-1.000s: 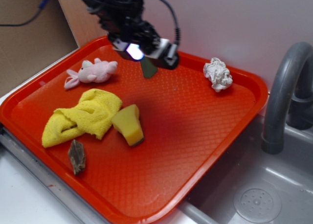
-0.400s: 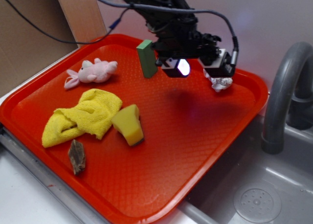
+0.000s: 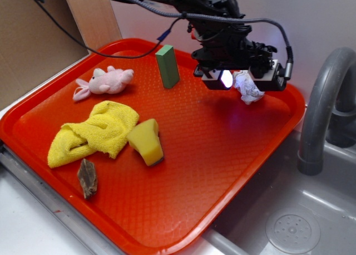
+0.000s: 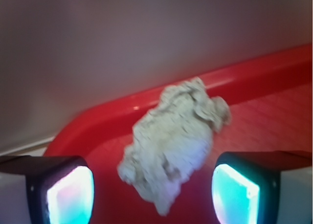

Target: Grab the white paper.

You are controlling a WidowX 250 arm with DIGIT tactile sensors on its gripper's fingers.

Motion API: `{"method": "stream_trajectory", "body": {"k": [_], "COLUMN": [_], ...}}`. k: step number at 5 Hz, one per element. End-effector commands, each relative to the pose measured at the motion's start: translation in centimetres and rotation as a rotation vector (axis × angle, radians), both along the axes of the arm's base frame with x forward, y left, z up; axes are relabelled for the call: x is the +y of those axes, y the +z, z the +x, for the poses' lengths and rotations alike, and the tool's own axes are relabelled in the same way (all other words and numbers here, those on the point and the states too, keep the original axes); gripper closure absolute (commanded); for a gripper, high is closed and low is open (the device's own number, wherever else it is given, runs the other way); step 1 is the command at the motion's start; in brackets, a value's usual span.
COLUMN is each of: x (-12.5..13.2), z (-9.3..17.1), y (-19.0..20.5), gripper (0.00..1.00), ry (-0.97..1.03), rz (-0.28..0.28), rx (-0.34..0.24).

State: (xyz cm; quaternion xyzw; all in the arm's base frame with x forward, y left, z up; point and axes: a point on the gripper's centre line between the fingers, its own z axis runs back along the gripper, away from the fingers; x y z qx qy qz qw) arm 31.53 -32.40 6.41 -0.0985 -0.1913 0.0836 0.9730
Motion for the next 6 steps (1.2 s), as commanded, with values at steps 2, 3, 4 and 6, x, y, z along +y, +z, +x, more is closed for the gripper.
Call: {"method": "stream_trajectory", "body": {"k": [2, 3, 4, 6], "x": [-1.8, -1.5, -0.1, 4.7], "z": [2.1, 1.4, 0.3, -1.9], "y": [2.7, 2.9, 4.7, 9.6], "gripper": [1.0, 1.0, 1.0, 1.0], "ry": [-0.04, -0.056, -0.114, -0.234], "rz": [0.094, 0.127, 0.126, 0.04], "rx": [-0.047, -0.028, 0.027, 0.06]}}
